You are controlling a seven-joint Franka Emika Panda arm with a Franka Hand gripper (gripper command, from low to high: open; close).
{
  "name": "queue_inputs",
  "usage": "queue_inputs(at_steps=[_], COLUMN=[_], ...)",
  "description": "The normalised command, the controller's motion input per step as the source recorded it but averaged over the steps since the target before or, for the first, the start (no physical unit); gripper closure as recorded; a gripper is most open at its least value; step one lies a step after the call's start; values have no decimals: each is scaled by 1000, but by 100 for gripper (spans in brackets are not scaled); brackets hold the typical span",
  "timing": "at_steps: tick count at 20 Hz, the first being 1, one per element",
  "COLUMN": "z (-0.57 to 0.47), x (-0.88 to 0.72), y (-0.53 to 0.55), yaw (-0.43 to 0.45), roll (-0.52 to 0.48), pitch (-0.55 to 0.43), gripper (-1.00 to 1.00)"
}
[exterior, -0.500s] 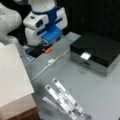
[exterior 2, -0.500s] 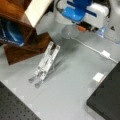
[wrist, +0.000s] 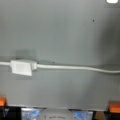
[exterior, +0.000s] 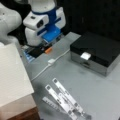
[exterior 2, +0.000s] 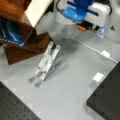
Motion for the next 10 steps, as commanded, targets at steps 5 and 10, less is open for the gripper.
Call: queue_inputs(at_steps=[5, 10], z=[245, 244], x=[206, 291], y=[-122, -134], yaw=[78, 9], roll=[-88, -344], pitch=[140, 329], gripper=[-100, -100])
